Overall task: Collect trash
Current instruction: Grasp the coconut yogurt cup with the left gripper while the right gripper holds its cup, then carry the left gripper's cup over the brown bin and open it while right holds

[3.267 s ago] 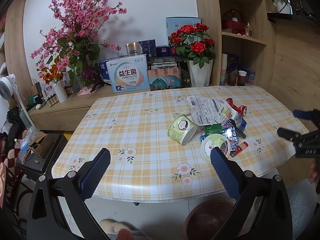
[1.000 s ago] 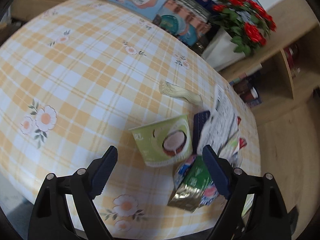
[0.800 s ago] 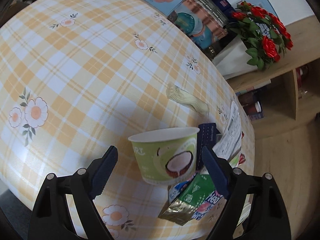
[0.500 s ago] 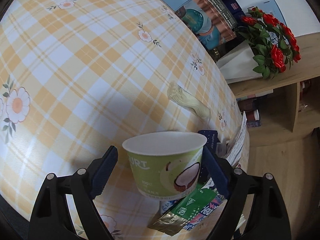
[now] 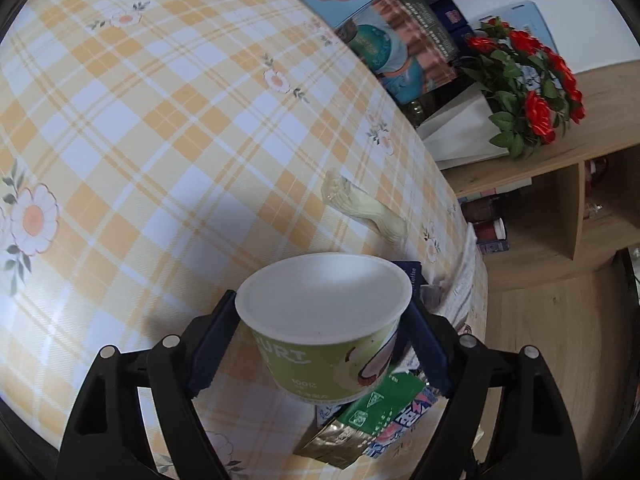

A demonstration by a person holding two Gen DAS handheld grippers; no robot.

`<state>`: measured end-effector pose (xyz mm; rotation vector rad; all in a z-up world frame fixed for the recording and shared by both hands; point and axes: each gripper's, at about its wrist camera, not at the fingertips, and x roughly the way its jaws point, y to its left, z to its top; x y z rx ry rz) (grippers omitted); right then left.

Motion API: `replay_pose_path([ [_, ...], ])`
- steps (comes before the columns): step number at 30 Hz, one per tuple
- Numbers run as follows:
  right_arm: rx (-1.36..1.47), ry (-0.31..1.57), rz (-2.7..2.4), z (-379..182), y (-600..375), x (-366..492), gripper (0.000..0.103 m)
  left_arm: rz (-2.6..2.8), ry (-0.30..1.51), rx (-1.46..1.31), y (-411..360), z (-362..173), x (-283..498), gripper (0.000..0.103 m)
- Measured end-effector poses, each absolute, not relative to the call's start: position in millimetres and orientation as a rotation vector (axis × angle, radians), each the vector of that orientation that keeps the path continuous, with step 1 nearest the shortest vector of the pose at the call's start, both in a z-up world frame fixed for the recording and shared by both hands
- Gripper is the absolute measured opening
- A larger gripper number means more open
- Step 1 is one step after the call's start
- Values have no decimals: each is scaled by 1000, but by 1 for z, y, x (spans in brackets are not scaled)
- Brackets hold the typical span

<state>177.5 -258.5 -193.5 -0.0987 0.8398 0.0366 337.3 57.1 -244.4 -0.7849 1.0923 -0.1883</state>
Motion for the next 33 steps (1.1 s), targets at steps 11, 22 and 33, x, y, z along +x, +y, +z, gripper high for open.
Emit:
replay_pose_path([
  [11,-78,828,57,-191,-249,173,87,-190,994,-525,69,-202,290,79],
  [22,-49,779,82,-171,-243,152,87,-311,900,-320,39,-155,215,79],
  [33,-38,707,77,-140,-252,114,87,-429,924,-241,2,-142,142,79],
])
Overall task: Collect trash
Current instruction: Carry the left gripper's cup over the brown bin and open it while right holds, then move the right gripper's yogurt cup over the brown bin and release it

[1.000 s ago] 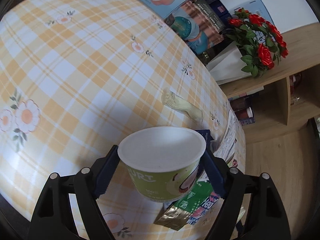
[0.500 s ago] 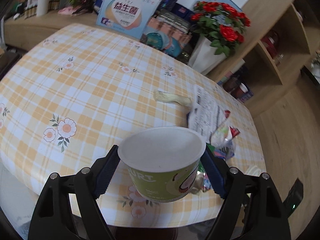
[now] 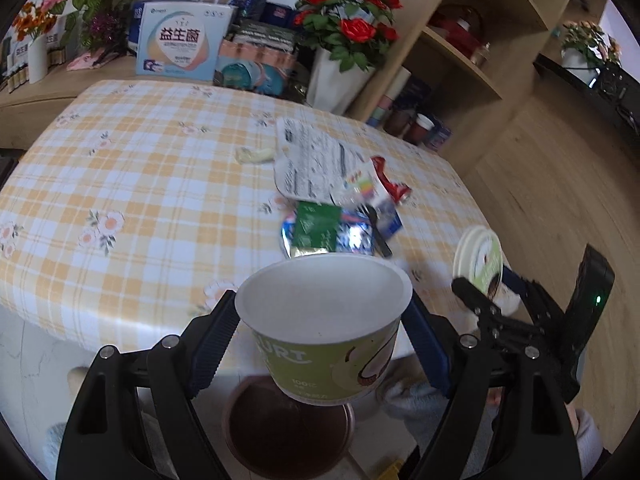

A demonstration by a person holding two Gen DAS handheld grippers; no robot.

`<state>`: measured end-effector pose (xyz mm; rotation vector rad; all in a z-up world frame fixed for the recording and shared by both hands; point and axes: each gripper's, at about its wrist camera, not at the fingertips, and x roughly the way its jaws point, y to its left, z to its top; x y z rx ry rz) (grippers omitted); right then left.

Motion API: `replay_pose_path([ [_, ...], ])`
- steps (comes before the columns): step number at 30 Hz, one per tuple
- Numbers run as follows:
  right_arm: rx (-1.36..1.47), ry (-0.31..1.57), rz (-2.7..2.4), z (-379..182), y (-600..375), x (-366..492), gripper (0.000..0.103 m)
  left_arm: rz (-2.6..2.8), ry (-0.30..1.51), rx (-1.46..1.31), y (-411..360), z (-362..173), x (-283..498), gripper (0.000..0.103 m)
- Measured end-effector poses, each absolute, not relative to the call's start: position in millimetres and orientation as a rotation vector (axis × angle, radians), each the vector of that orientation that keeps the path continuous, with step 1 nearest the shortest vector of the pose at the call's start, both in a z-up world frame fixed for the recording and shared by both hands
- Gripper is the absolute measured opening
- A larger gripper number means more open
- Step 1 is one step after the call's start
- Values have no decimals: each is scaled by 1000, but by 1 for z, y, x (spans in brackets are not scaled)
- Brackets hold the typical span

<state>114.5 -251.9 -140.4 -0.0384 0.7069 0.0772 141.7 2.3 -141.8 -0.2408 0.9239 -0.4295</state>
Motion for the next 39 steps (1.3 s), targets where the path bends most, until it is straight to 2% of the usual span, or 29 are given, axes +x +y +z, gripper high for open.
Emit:
replay_pose_path([
  [12,-16,644,44,-117,-271,63,87,-508,1039,-215,-29,-165,89,80],
  [21,14,642,16,-120,-291,50,88,-547,1144,-194,-52,-192,84,80],
  [24,31,659,14,-126,-295,52,88,-559,1167,-190,-57,-199,86,82],
  [27,27,666,12,-130,-294,54,88,-562,1177,-208,-59,-202,88,88],
  [33,20,672,28,-133,-288,53,88,-543,1111,-222,-54,-188,88,93],
  [39,4,666,61,-131,-275,48,88,-349,878,-144,-25,-152,79,96],
])
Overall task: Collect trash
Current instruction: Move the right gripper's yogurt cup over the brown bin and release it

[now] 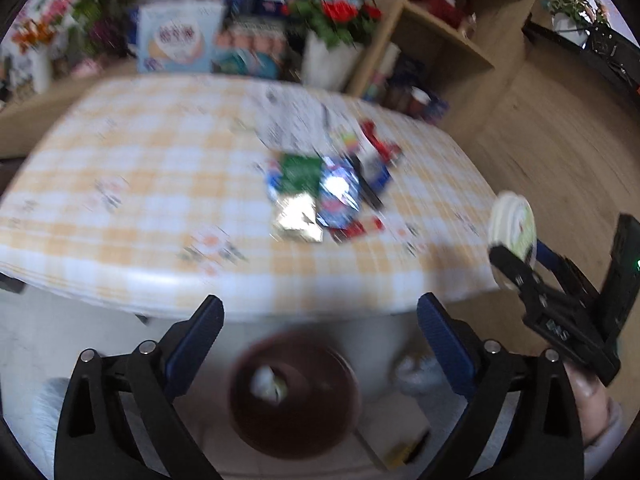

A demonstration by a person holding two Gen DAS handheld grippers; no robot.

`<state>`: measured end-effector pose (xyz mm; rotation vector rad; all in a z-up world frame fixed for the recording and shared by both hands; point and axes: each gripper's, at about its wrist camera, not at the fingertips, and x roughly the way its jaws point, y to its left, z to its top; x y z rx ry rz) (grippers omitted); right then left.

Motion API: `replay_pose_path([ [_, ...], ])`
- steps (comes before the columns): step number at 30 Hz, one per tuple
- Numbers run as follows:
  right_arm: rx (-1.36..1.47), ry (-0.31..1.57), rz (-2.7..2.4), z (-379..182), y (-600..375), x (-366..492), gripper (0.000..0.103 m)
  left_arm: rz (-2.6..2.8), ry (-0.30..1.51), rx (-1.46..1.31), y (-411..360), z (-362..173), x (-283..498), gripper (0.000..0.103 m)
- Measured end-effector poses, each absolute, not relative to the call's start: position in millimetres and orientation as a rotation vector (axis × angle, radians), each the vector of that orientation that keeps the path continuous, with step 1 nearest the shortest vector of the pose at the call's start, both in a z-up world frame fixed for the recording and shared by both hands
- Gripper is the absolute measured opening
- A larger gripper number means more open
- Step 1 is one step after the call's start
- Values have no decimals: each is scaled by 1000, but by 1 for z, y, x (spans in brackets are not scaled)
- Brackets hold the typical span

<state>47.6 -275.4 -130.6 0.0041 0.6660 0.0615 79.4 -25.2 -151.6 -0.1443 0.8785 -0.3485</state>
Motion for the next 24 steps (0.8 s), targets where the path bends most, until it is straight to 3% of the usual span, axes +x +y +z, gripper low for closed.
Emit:
replay_pose_path([
  [8,9,690,150,-139,-248,29,89,-137,681,-124,29,-127,56,97],
  [19,-82,777,262,-162,-206,18,90,-57,668,-60,52,-128,46,97],
  [24,-91,791,286,-166,-199,19,94,-53,672,-56,52,-130,46,97],
])
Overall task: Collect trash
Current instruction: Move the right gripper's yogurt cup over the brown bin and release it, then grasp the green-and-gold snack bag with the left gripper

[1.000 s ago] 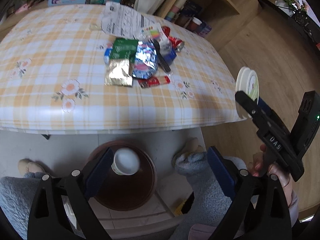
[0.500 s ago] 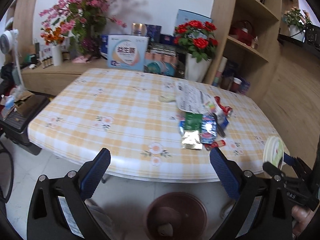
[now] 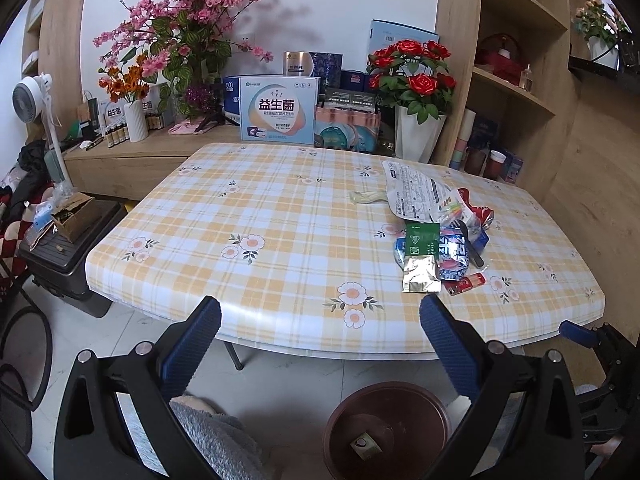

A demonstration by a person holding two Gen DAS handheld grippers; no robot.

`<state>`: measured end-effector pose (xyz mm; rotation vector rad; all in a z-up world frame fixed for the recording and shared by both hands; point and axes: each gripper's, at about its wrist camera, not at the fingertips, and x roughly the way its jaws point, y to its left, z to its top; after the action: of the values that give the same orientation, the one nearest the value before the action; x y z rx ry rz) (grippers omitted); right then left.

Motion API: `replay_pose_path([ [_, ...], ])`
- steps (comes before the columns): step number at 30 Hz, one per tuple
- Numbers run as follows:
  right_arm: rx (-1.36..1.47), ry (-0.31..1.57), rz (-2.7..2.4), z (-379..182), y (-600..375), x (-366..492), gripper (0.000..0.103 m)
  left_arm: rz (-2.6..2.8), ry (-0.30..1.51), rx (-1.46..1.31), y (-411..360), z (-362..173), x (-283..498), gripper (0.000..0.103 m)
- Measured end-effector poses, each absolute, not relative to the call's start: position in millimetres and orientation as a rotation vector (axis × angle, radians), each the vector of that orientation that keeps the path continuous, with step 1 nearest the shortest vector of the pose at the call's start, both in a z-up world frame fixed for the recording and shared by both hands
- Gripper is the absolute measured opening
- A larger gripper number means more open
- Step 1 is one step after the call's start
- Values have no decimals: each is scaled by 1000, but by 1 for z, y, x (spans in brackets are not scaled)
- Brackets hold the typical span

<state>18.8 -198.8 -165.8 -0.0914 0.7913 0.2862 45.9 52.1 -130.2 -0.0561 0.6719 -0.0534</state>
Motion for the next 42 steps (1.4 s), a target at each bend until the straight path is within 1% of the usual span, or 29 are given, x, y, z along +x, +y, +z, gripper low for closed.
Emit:
replay_pose_path([
  [3,-93,786,276,-166,-199,19,97,-49,682,-61,53,-132,47,97],
  [15,-103,760,141,-163,-227,31,97,-44,677,-13,47,-135,48,97],
  [24,-113,751,89,-166,-251,50,98,-79,705,38,34,-141,68,97],
  [34,-80,753,63,-171,-273,70,98,-141,724,74,4,-147,99,97],
  [42,-99,792,24,-184,-281,88,98,-235,793,143,-38,-172,140,97],
])
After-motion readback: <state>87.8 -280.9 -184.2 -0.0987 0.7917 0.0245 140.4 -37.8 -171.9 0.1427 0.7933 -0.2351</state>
